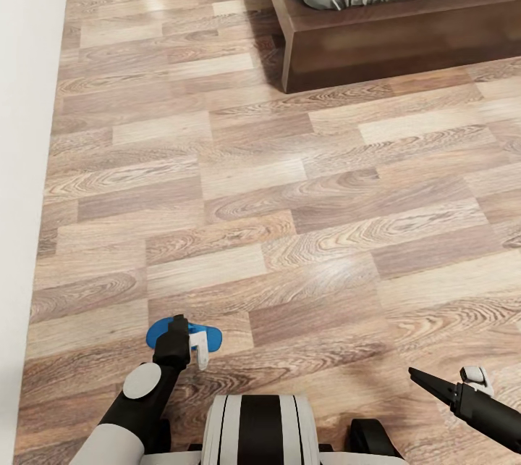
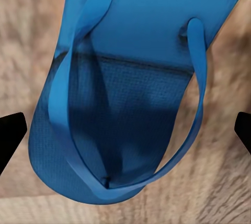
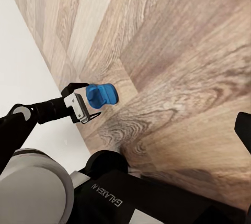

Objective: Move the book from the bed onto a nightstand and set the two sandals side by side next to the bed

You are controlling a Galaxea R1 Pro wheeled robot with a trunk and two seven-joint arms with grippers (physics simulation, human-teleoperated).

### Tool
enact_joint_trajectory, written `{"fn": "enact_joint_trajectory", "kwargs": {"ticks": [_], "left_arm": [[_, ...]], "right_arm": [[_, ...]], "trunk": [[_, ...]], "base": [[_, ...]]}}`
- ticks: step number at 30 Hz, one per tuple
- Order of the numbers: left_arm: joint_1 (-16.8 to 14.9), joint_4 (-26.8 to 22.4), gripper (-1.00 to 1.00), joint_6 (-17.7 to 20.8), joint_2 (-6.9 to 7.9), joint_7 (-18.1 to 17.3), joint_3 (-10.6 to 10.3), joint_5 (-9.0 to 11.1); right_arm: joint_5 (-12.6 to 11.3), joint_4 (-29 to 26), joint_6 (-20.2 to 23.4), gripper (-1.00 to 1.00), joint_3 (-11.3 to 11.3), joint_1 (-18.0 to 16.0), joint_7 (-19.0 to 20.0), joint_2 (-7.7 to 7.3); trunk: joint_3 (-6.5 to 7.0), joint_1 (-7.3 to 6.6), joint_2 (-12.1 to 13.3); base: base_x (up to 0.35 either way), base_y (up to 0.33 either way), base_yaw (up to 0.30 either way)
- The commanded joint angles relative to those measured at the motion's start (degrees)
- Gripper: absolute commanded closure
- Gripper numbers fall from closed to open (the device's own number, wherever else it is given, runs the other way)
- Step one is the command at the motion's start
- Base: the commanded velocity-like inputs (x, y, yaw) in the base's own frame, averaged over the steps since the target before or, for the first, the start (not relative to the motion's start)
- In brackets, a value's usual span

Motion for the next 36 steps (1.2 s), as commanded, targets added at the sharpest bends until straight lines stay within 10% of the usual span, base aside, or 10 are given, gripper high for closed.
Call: {"fn": "enact_joint_trajectory", "kwargs": {"ticks": [1,33,34,36], "left_arm": [[-0.02,-0.06,-1.00,0.26,0.02,-0.35,-0.11,-0.26],[-0.02,-0.06,-1.00,0.28,0.06,-0.43,-0.02,-0.26],[-0.02,-0.07,1.00,0.28,0.06,-0.44,-0.02,-0.26],[-0.02,-0.06,1.00,0.28,0.06,-0.44,-0.02,-0.26]], "right_arm": [[-0.26,-0.03,0.34,-1.00,-0.02,0.02,-0.02,-0.01],[-0.26,-0.06,0.34,-1.00,-0.02,0.00,-0.02,-0.01],[-0.26,-0.06,0.34,-1.00,-0.02,0.00,-0.02,-0.01],[-0.26,-0.06,0.34,-1.00,-0.02,0.00,-0.02,-0.01]], "trunk": [[-0.03,-0.01,-0.01],[-0.69,0.07,-0.05],[-0.69,0.07,-0.05],[-0.69,0.07,-0.05]], "base": [[0.000,0.000,0.000],[0.000,0.000,0.000],[0.000,0.000,0.000],[0.000,0.000,0.000]]}}
